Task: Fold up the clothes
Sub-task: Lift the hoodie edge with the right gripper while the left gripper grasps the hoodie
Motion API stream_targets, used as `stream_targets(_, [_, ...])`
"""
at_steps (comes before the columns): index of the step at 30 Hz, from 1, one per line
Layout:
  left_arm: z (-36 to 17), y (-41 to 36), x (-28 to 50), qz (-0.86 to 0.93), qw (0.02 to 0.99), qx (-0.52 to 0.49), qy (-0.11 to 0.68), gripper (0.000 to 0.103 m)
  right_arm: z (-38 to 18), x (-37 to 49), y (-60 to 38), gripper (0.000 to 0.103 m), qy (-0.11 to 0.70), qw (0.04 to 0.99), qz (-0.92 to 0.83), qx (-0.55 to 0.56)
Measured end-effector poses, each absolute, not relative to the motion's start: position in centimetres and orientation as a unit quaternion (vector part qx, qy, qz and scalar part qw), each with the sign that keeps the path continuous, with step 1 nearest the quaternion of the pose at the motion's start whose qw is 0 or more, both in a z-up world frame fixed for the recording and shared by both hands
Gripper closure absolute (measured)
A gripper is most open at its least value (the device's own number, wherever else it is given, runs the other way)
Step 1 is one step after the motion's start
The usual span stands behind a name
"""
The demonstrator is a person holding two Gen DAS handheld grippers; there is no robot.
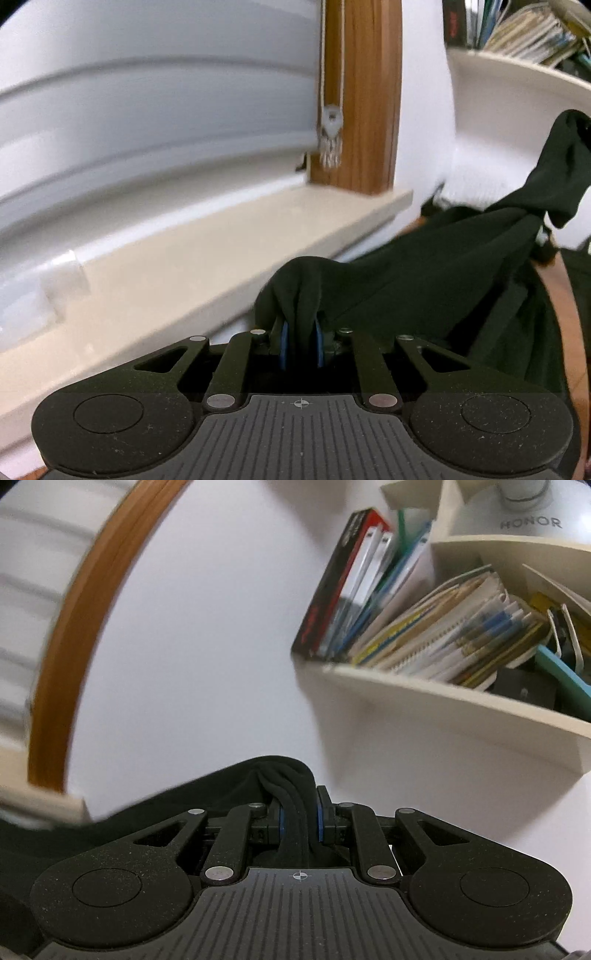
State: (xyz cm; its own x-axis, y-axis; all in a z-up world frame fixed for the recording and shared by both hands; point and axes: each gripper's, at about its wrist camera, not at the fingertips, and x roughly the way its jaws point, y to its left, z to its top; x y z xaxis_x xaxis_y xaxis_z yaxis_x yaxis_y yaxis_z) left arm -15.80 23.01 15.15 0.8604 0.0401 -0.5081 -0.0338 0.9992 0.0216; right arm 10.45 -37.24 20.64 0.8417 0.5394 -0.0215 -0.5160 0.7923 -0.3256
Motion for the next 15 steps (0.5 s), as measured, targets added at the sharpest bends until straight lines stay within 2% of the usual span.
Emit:
stream_targets(7, [12.0,24.9,-14.8,0.042,0.957,0.002,0.288,0.086,20.8,13.1,-29.8,0.084,-0.024,0.929,0.333,-0.161])
stream_targets(9, [11.2,25.2,-14.6,0.044,0.954,-0.005,0.297,0.082,19.9,13.8,-27.3,0.074,-0.01,0.918,0.366,-0.151])
stream_targets(10, [11.0,25.3,-14.7,0.046,0.954,-0.007,0.296,0.079,19.1,13.8,-26.3,0.074,0.0,0.914,0.374,-0.155])
stream_targets(11, [10.9,25.2,-14.8,0.047,0.954,-0.005,0.295,0.077,18.3,13.8,-25.3,0.068,0.01,0.91,0.382,-0.159])
stream_targets(13, [10.9,25.1,-15.2,0.048,0.956,0.002,0.289,0.067,17.0,13.7,-24.0,0.052,0.028,0.902,0.397,-0.165])
stream_targets(14, [10.9,25.0,-15.3,0.046,0.957,0.005,0.286,0.064,16.7,13.8,-24.0,0.04,0.034,0.899,0.404,-0.166])
stream_targets(15, [11.0,24.8,-15.3,0.044,0.958,0.01,0.283,0.062,16.3,13.9,-24.1,0.034,0.04,0.895,0.411,-0.167])
